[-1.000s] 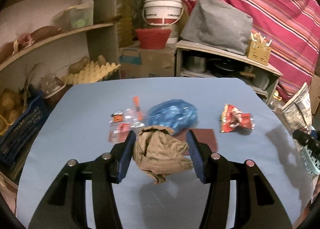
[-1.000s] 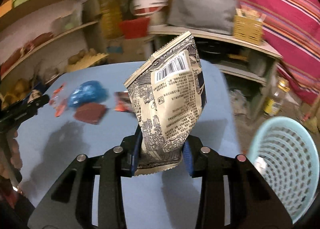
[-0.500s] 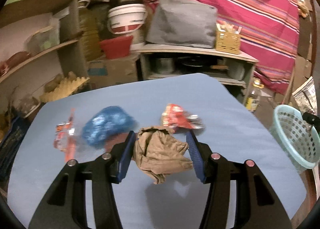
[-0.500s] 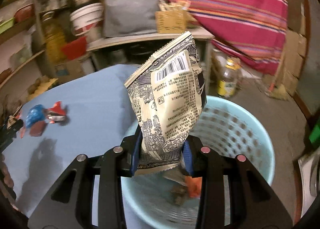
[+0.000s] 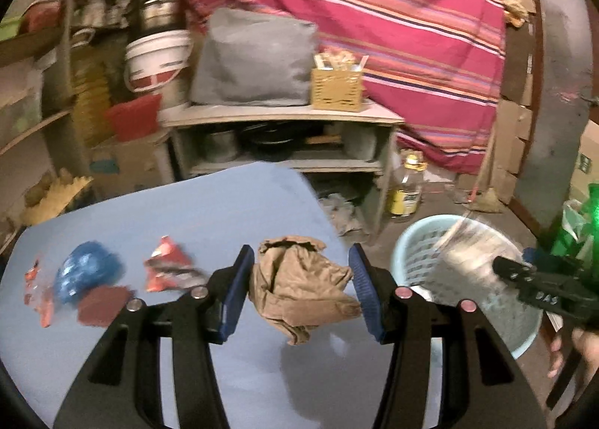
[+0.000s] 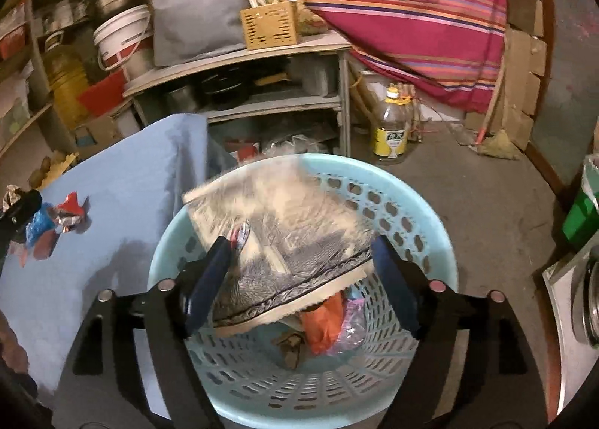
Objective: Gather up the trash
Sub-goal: 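Carry the paper and snack bag over the basket and open both tools, then return to the table and grasp the red foil snack wrapper with the right tool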
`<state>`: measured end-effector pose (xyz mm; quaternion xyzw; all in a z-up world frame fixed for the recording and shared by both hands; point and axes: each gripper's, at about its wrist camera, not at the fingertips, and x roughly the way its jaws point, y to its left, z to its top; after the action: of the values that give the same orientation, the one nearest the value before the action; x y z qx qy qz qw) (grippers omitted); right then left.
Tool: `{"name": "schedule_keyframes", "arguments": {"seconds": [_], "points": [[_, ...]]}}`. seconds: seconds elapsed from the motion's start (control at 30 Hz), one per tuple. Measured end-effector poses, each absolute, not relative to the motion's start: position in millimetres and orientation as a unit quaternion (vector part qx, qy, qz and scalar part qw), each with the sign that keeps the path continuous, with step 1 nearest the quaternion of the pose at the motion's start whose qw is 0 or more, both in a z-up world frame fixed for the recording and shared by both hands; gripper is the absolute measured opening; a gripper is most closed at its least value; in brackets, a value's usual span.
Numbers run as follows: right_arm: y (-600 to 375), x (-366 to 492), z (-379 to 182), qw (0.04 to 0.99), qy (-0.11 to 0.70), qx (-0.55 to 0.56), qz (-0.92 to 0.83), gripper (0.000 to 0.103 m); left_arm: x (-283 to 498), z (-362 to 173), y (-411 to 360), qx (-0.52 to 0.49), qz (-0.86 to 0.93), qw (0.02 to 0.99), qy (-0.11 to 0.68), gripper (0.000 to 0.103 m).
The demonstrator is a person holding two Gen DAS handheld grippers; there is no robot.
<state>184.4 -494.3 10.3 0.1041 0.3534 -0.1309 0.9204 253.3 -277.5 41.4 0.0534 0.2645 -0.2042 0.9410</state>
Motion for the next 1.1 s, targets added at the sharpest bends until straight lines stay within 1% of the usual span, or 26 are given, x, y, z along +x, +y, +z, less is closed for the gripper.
{"name": "schedule_keyframes", "arguments": {"seconds": [0.03, 0.1, 0.17, 0.33, 0.63, 0.77, 0.87, 0.9, 0.93, 0.97, 1.0, 1.03, 1.1], "points": [[-499.6, 182.1, 11.4, 0.920, 0.350, 0.116, -0.132, 0.078, 251.8, 42.3, -287.3, 0.055, -0.210, 0.940, 0.262, 0.052], [-508.2, 176.9, 14.2, 0.921, 0.340, 0.132, -0.139, 0.086, 250.3, 42.6, -299.6, 0.056, -0.218, 0.939, 0.262, 0.052], [-513.9, 172.6, 16.9, 0.922, 0.331, 0.140, -0.146, 0.091, 250.6, 41.9, -312.9, 0.057, -0.225, 0.936, 0.264, 0.052], [-530.7, 159.4, 22.0, 0.921, 0.312, 0.148, -0.181, 0.098, 254.1, 35.6, -344.8, 0.063, -0.240, 0.929, 0.273, 0.052], [-562.7, 135.2, 26.5, 0.915, 0.283, 0.197, -0.209, 0.098, 253.4, 9.4, -403.2, 0.083, -0.264, 0.914, 0.298, 0.052], [-567.4, 131.7, 27.0, 0.914, 0.278, 0.203, -0.213, 0.098, 255.1, 5.1, -414.5, 0.080, -0.271, 0.910, 0.304, 0.054], [-569.9, 131.2, 25.8, 0.913, 0.278, 0.210, -0.213, 0.098, 255.9, 5.7, -420.4, 0.081, -0.279, 0.907, 0.304, 0.061], [-569.8, 130.2, 25.3, 0.913, 0.279, 0.210, -0.213, 0.098, 255.9, 6.0, -421.4, 0.082, -0.282, 0.907, 0.303, 0.067], [-569.7, 130.2, 25.0, 0.912, 0.280, 0.210, -0.213, 0.098, 256.7, 6.7, -422.5, 0.083, -0.284, 0.906, 0.303, 0.070], [-569.4, 130.2, 25.0, 0.912, 0.281, 0.209, -0.213, 0.098, 257.6, 7.5, -422.5, 0.082, -0.284, 0.906, 0.303, 0.076], [-569.5, 130.6, 25.2, 0.912, 0.282, 0.207, -0.213, 0.098, 258.4, 8.6, -420.7, 0.078, -0.284, 0.906, 0.304, 0.078], [-569.0, 131.1, 25.4, 0.912, 0.283, 0.206, -0.214, 0.098, 259.4, 10.0, -417.3, 0.073, -0.283, 0.907, 0.304, 0.079], [-567.2, 133.2, 25.4, 0.912, 0.284, 0.203, -0.215, 0.098, 261.3, 11.0, -411.6, 0.065, -0.279, 0.908, 0.306, 0.085]]}}
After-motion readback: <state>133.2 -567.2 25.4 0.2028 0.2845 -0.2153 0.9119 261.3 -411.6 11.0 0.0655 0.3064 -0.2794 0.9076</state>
